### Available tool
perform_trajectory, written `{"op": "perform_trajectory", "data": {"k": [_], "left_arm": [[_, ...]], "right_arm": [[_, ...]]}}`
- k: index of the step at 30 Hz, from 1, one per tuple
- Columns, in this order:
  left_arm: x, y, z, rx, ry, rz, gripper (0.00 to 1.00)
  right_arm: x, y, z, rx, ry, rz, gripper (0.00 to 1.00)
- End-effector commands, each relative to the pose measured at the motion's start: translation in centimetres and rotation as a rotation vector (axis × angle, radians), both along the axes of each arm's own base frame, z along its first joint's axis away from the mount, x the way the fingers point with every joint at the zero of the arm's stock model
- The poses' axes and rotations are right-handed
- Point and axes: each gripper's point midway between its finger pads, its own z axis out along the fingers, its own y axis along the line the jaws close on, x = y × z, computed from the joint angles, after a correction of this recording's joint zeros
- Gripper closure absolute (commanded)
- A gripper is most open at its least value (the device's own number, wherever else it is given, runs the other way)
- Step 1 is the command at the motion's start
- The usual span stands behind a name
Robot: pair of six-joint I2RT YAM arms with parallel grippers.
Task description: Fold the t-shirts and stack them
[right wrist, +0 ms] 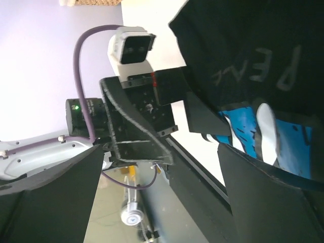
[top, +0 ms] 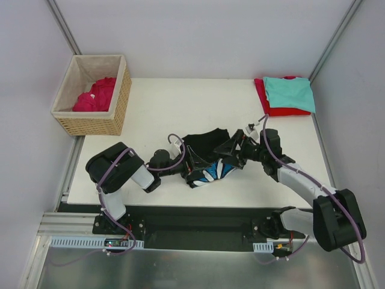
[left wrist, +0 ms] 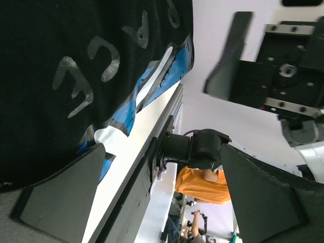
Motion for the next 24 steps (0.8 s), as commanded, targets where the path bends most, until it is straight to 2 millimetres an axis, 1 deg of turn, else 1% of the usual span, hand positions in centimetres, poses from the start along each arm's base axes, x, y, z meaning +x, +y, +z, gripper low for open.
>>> {"op": "perform_trajectory", "data": {"k": [1,2,3,5,6,7,9,10,12,13,15,16,17,19,20,21,22,23,24], "left_arm": [[-0.1,-0.2,5.9,-0.204,-0.243,0.003,0.01],[-0.2,-0.1,5.7,-0.199,-0.237,0.002,0.01],[-0.3,-0.1,5.5,-0.195,-0.233,0.002,0.01],[-0.3,0.0,5.2,-0.19,-0.224,0.002,0.01],[-0.3,0.0,5.1,-0.187,-0.222,0.003,0.01],[-0.3,0.0,5.0,-0.186,-0.221,0.003,0.01],[-0.4,0.0,4.9,-0.183,-0.217,0.003,0.01],[-0.3,0.1,4.8,-0.183,-0.215,0.005,0.01],[-0.3,0.0,4.7,-0.18,-0.211,0.003,0.01],[-0.3,0.0,4.6,-0.179,-0.208,0.007,0.01],[-0.2,0.0,4.6,-0.179,-0.203,0.007,0.01],[-0.2,-0.1,4.6,-0.181,-0.204,0.004,0.01],[-0.1,-0.2,4.6,-0.182,-0.205,0.004,0.01],[-0.1,-0.3,4.8,-0.186,-0.21,0.001,0.01],[0.0,-0.3,4.9,-0.188,-0.211,0.002,0.01],[0.0,-0.3,5.0,-0.191,-0.212,0.001,0.01],[0.0,-0.4,5.4,-0.2,-0.222,-0.003,0.01],[0.0,-0.5,5.7,-0.206,-0.226,-0.006,0.01],[0.0,-0.5,5.9,-0.21,-0.222,-0.009,0.01]], "right_arm": [[0.9,0.6,0.0,0.099,-0.01,0.007,0.0],[0.8,0.6,-0.9,0.101,0.01,0.006,0.0],[1.3,0.7,-1.6,0.106,0.011,0.004,0.0],[1.4,0.5,-3.2,0.11,0.05,-0.006,0.0],[1.6,0.5,-3.4,0.124,0.031,-0.005,0.0],[1.7,0.3,-5.0,0.112,0.073,-0.017,0.0],[1.7,-0.1,-6.4,0.11,0.079,-0.024,0.0],[1.6,-0.3,-7.8,0.095,0.105,-0.029,0.0],[1.4,-1.1,-9.7,0.055,0.102,-0.035,0.0],[1.1,-1.4,-11.2,0.032,0.131,-0.038,0.01],[0.9,-2.1,-12.4,0.021,0.137,-0.049,0.0],[0.8,-2.6,-13.6,0.021,0.174,-0.064,0.0],[1.1,-2.6,-13.2,0.052,0.149,-0.062,0.01],[0.8,-3.0,-14.0,0.074,0.192,-0.082,0.0],[1.3,-2.7,-13.0,0.109,0.136,-0.071,0.0],[1.4,-2.5,-12.4,0.138,0.147,-0.082,0.0],[1.6,-2.4,-11.8,0.153,0.132,-0.086,0.03],[2.0,-2.4,-10.7,0.165,0.094,-0.085,0.03],[2.1,-2.4,-10.1,0.165,0.074,-0.085,0.03]]}}
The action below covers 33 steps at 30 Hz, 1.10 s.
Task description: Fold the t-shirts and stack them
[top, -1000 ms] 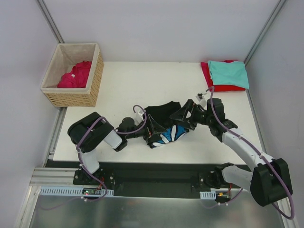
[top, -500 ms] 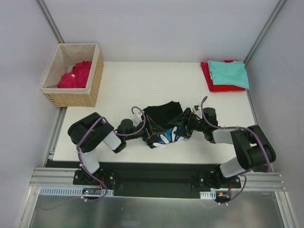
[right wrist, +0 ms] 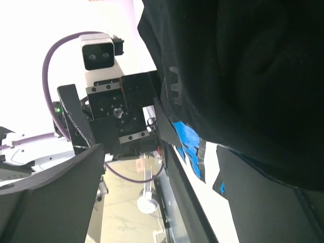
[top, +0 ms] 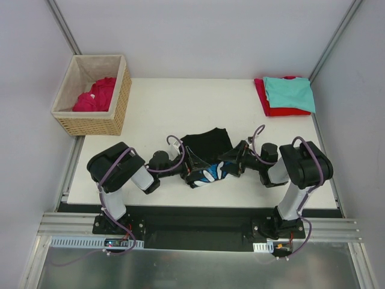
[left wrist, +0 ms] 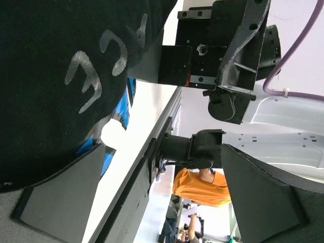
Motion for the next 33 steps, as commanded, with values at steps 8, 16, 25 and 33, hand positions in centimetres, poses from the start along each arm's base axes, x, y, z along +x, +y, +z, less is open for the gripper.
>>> {"op": "perform_trajectory", "data": {"k": [8,16,25,33], "left_arm": [[0.6,-2.6,10.6,-0.146,-0.334,-0.117,0.01],[4.1,-2.4,13.3,-0.129,-0.386,-0.088,0.01],[8.2,2.0,8.8,-0.093,-0.348,0.055,0.01],[9.8,2.8,8.7,-0.088,-0.364,0.069,0.01]], "right_arm": [[2.6,-1.2,6.3,-0.303,-0.227,-0.087,0.03],[6.9,0.2,10.2,-0.246,-0.25,-0.117,0.03],[12.7,2.1,9.0,-0.204,-0.223,-0.124,0.03],[14.1,4.5,12.7,-0.2,-0.284,-0.095,0.03]]}}
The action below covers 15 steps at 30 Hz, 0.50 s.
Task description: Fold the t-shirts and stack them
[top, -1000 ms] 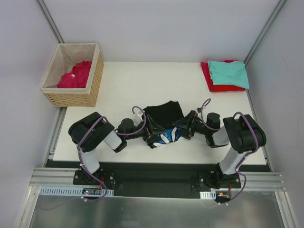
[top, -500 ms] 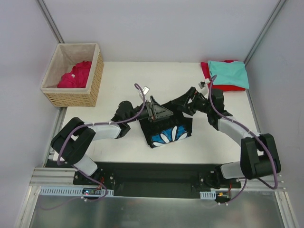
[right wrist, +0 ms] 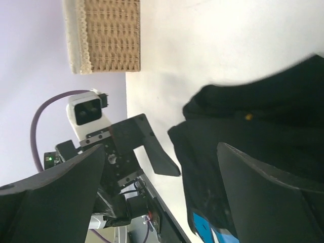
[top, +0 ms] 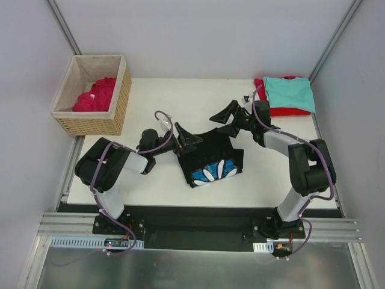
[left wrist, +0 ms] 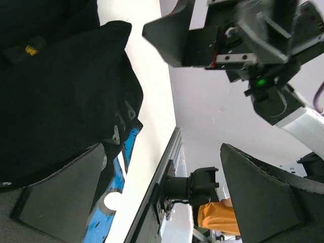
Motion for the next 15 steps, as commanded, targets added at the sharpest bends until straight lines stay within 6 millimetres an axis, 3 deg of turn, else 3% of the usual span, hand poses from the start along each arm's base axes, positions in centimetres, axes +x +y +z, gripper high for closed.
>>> {"op": "perform_trajectory", "data": {"k": [1,5,15], "left_arm": [[0.1,-0.5,3.1,-0.044,-0.141,-0.05,0.01],[0.5,-0.6,3.0,-0.053,-0.138,-0.051,0.01],[0.9,-0.1,-0.1,-0.042,-0.076,-0.036,0.01]], "right_arm": [[1.1,2.1,5.3,0.008,-0.133,0.035,0.03],[1.6,3.2,4.0,0.005,-0.099,0.053,0.03],[1.9,3.8,-2.0,-0.007,-0.018,0.056,0.03]]}}
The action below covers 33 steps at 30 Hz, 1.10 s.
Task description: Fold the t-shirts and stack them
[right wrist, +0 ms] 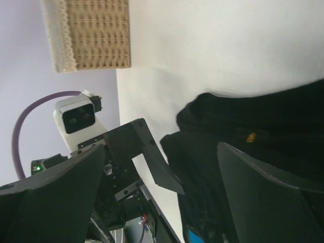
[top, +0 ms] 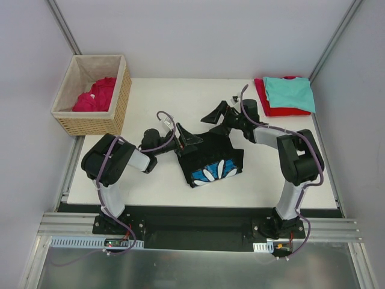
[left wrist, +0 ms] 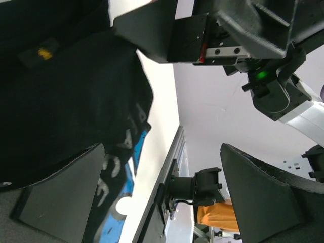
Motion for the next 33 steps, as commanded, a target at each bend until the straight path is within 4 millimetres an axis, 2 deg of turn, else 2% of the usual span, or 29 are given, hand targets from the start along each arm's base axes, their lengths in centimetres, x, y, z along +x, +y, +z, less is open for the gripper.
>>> {"op": "perform_trajectory", "data": {"k": [1,12,15,17,21,22,24,25,26,27,28,29,30,31,32,33], "left_arm": [[0.3,0.3,0.6,-0.036,-0.066,-0.018,0.01],[0.8,0.5,-1.9,-0.031,-0.026,-0.023,0.01],[1.1,0.5,-2.3,-0.029,-0.025,-0.024,0.01],[1.4,0.4,-2.2,-0.029,-0.03,-0.032,0.01],[1.7,0.2,-0.9,-0.035,-0.056,-0.054,0.01],[2.0,0.1,0.1,-0.044,-0.082,-0.059,0.01],[2.1,0.0,2.0,-0.034,-0.113,-0.075,0.01],[2.4,-0.2,3.3,-0.035,-0.141,-0.087,0.01],[2.2,-0.2,4.7,-0.025,-0.143,-0.096,0.01],[2.2,-0.2,5.4,-0.006,-0.158,-0.101,0.01],[2.2,-0.3,8.4,-0.017,-0.218,-0.111,0.01],[2.1,-0.2,9.5,-0.008,-0.234,-0.115,0.01],[1.8,0.0,8.9,0.041,-0.183,-0.121,0.01],[1.7,0.3,11.2,0.048,-0.222,-0.11,0.01],[1.7,0.6,11.4,0.083,-0.204,-0.087,0.01],[1.1,1.4,9.9,0.169,-0.148,-0.082,0.01]], "right_arm": [[0.2,0.2,-1.7,0.002,-0.006,0.003,0.03],[0.2,-1.6,-7.6,-0.061,0.072,-0.05,0.03],[0.2,-2.5,-8.9,-0.07,0.088,-0.071,0.03],[0.5,-3.3,-8.8,-0.06,0.085,-0.092,0.04],[1.3,-3.9,-5.5,-0.024,0.02,-0.102,0.04],[1.4,-3.9,-2.8,-0.007,-0.032,-0.101,0.03],[1.3,-3.9,-0.2,-0.024,-0.078,-0.091,0.03],[0.7,-3.5,2.9,-0.023,-0.14,-0.074,0.03],[-0.4,-3.6,3.0,-0.079,-0.133,-0.041,0.03],[-0.3,-3.4,5.2,-0.104,-0.183,-0.04,0.04],[-1.4,-2.7,6.1,-0.14,-0.208,-0.008,0.03],[-2.9,-3.1,6.6,-0.215,-0.176,-0.005,0.03],[-3.8,-3.2,6.7,-0.286,-0.206,0.033,0.03],[-4.7,-2.3,7.8,-0.323,-0.232,0.064,0.03],[-6.2,-3.3,7.0,-0.416,-0.184,0.064,0.04],[-7.0,-3.7,6.6,-0.478,-0.184,0.077,0.03]]}}
